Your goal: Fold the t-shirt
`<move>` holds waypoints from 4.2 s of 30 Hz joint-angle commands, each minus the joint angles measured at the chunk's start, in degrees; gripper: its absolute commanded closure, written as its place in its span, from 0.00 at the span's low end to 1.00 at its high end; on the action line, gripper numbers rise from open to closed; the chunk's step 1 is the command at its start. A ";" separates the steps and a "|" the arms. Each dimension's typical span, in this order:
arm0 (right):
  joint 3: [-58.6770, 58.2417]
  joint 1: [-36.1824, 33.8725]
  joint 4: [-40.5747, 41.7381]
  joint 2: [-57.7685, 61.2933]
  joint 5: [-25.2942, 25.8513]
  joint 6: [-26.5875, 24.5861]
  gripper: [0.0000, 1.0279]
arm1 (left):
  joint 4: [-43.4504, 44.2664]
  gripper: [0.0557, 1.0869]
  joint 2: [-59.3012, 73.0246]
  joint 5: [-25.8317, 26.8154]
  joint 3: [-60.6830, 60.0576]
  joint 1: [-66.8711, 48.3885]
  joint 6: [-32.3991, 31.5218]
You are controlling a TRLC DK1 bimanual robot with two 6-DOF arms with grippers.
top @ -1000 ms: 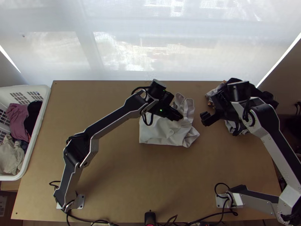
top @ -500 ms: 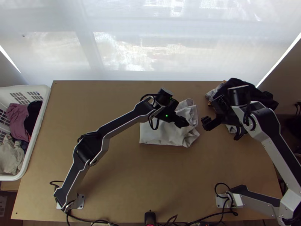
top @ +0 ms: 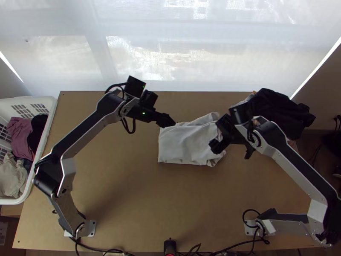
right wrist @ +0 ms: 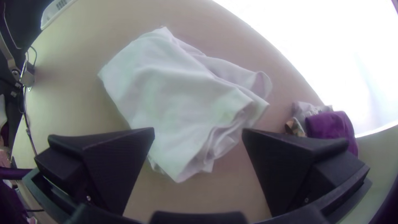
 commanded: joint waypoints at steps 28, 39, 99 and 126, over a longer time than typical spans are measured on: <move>-5.21 4.51 18.19 23.92 -0.19 3.11 0.05 | 5.45 0.06 13.76 -6.88 -12.34 -4.65 7.11; 0.60 10.22 9.66 12.06 -0.19 2.23 0.05 | 4.74 0.06 9.63 -7.24 -12.69 -2.45 7.46; -10.57 11.36 36.29 20.14 7.98 -12.54 0.97 | -8.62 0.06 -34.58 -7.06 -28.33 25.85 7.28; 5.52 -7.00 25.57 -1.83 8.07 -8.67 0.97 | -9.41 0.06 -41.17 -7.06 -33.61 29.89 5.35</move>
